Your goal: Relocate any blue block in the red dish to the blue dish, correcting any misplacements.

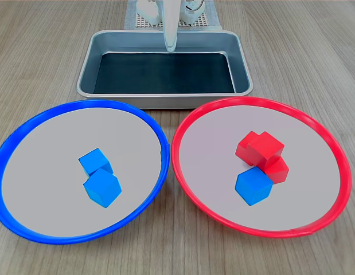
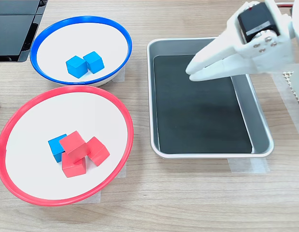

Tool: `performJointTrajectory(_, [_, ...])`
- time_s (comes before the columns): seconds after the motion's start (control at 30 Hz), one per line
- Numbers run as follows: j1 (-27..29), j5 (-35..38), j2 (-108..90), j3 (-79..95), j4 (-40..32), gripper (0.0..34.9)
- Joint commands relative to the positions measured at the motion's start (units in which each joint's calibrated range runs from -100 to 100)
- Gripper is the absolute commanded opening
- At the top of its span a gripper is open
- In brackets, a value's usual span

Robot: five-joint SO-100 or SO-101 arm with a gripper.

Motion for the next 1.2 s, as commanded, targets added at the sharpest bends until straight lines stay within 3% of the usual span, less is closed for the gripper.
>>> performJointTrajectory(0.0, [0.52, 3.57, 7.42, -6.01, -7.93, 0.0])
performJointTrajectory(0.2, [-2.02, 6.01, 29.77, -26.04, -8.59, 0.0])
performJointTrajectory(0.4, [-3.52, 7.28, 56.46, -54.71, 2.97, 0.0])
performJointTrajectory(0.53, [-3.52, 7.23, 69.60, -70.46, 8.42, 2.7])
performJointTrajectory(0.67, [-3.52, 7.08, 78.64, -79.47, 8.00, 7.1])
performJointTrajectory(0.77, [-4.75, 6.84, 83.41, -83.93, 7.51, 8.5])
performJointTrajectory(1.17, [-8.98, 3.08, 102.26, -100.41, 7.92, 9.6])
